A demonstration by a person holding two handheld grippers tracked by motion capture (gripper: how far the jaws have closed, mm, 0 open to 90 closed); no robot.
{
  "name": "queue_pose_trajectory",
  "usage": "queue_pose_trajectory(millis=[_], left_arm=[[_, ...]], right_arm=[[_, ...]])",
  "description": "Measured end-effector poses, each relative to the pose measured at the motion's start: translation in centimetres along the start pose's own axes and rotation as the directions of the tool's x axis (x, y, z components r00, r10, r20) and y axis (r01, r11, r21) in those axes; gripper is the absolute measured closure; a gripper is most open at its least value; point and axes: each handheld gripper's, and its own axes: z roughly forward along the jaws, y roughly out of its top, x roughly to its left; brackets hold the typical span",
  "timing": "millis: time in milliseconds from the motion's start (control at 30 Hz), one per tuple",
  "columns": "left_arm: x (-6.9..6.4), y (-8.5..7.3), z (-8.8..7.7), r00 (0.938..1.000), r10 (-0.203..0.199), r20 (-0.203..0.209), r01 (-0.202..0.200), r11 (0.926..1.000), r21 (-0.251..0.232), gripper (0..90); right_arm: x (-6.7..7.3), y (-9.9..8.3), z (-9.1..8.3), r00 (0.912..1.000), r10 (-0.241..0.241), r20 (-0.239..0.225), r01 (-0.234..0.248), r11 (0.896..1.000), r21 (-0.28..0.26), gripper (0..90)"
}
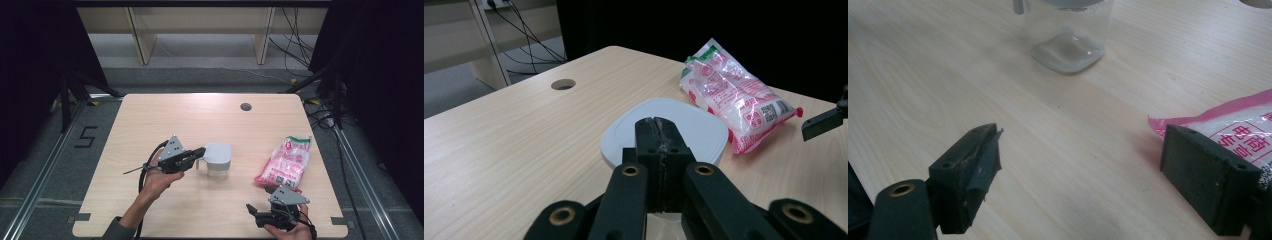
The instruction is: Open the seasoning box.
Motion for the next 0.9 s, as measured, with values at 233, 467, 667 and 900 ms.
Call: queue_pose_trajectory(millis=[233,467,667,900], left_arm=[[0.5,-0.2,0.7,0.9998,-0.018,-0.009,0.018,0.9998,0.004,89.2],[1.0,-0.6,1.2,0.9996,-0.016,-0.024,0.016,0.9996,0.024,89.1],[1.2,-0.6,1.3,0.9998,-0.014,-0.017,0.014,0.9997,0.018,89.2],[1.2,-0.7,1.3,0.9996,-0.025,-0.014,0.025,0.9996,0.012,89.2]], right_arm=[[-0.1,0.1,0.1,0.9994,-0.030,0.013,0.031,0.999,-0.017,16.7],[-0.2,0.2,0.3,0.9990,-0.034,0.028,0.035,0.999,-0.020,16.4],[-0.4,0.8,0.8,0.9983,-0.044,0.039,0.046,0.998,-0.037,22.2],[-1.1,2.2,2.2,0.9961,-0.081,0.035,0.083,0.994,-0.073,33.0]])
